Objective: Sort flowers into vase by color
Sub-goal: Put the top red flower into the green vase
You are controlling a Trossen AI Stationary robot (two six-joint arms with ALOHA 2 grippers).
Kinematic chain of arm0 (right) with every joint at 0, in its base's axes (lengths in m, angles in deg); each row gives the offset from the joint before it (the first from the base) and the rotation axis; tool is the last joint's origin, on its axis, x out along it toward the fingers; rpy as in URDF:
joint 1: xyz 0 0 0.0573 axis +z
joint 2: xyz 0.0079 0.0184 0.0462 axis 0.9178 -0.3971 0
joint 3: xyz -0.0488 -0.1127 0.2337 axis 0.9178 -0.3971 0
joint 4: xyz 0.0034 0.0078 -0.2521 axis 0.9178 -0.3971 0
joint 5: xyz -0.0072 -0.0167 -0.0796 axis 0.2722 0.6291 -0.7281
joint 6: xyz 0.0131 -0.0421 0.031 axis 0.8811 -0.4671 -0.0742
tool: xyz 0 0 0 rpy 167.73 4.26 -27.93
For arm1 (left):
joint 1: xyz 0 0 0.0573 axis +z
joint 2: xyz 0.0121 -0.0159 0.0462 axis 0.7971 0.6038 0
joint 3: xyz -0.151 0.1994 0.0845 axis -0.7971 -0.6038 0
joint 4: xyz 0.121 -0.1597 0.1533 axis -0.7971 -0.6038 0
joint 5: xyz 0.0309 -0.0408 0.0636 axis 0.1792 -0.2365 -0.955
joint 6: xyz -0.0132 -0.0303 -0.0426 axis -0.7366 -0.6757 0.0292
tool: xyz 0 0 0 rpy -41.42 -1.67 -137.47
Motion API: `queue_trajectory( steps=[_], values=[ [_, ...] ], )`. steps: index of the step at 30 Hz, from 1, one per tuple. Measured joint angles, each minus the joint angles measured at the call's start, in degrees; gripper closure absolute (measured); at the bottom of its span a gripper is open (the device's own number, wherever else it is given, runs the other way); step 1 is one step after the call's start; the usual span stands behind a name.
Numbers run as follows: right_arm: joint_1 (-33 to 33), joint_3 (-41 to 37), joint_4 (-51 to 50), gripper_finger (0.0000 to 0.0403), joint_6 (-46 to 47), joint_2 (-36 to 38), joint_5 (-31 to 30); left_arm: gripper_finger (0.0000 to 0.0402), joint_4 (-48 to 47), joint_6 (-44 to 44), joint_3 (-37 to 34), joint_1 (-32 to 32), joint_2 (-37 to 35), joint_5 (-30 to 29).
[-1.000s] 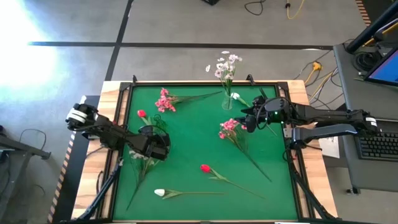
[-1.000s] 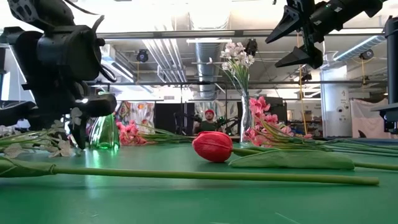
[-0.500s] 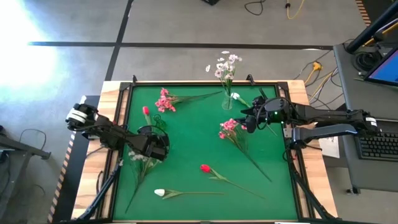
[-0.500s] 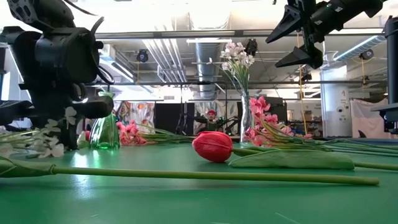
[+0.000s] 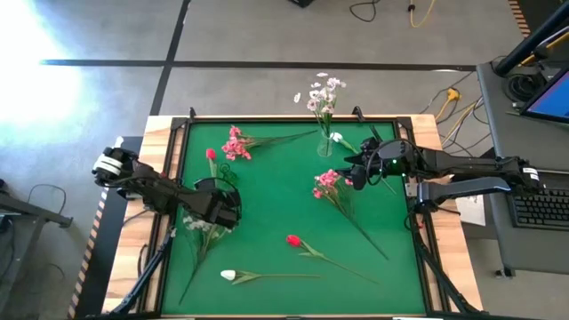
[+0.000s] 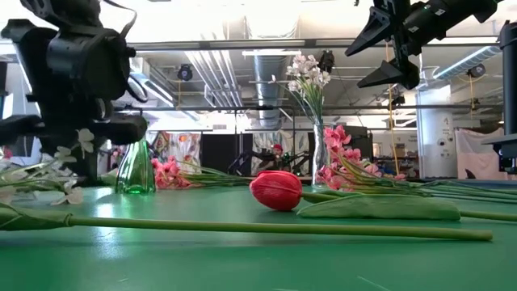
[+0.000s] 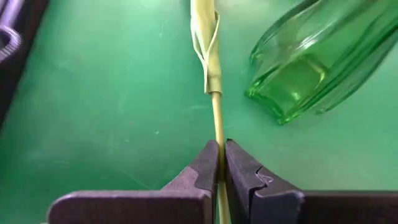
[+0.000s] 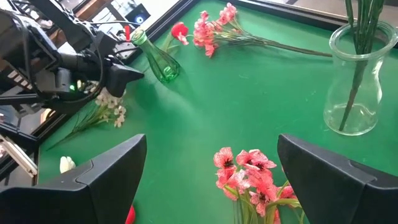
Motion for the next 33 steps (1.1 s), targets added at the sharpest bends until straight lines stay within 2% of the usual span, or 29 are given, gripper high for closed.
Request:
queue_trajectory(
  steps=[13, 25, 33],
  values=[
    [0.00, 0.00, 0.00, 0.0049, -0.11, 0.00, -0.04, 0.0402, -16.95, 1.09, 9.96, -0.09, -0.22, -0.28],
    [0.00, 0.00, 0.00, 0.0049, -0.34, 0.00, -0.04, 0.0401, -34.26, 2.25, 22.75, -2.06, -0.24, -0.57],
    [0.00, 0.00, 0.07, 0.0049, -0.37, 0.00, -0.07, 0.0401, -34.79, 9.56, 29.32, -2.34, -1.05, -2.12]
  ],
)
